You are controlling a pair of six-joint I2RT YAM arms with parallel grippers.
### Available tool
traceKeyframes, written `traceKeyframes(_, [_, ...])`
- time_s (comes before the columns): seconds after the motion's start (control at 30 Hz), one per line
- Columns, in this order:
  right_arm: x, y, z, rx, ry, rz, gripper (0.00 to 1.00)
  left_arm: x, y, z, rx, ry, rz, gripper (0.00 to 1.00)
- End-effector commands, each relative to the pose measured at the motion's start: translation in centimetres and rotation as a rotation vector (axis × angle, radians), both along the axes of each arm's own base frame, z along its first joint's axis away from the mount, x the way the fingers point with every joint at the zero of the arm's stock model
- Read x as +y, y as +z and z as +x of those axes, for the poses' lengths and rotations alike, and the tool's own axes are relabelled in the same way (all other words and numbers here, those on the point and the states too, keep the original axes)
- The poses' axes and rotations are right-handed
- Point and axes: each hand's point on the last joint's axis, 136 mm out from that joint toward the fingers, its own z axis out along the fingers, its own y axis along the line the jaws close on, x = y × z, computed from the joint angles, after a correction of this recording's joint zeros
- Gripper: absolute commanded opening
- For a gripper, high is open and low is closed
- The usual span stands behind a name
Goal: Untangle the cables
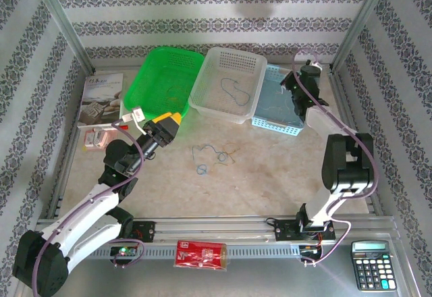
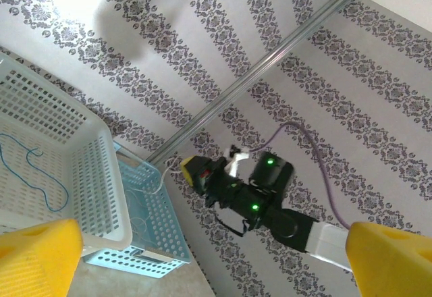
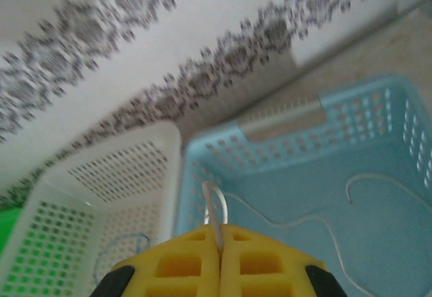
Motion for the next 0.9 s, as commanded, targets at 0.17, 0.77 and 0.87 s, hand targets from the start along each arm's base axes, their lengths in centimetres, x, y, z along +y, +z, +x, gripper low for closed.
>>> traceKeyframes(0.17, [0.9,1.2,-0.2,0.032,0.082,-0.040,0.53,0.8,-3.0,0.2,0.110,0.049,0.099,1.00])
traceKeyframes(0.77, [13.4,6.2,-7.9,-0.070,0.438,0.027,0.57,2.8,-14.3,0.5,0.470,0.116,0.542,0.92])
traceKeyframes(0.87, [18.2,4.6,-11.2,-0.047,0.572,0.024,0.57,2.0,-16.5,0.7,0.539,0.062,0.610,0.84])
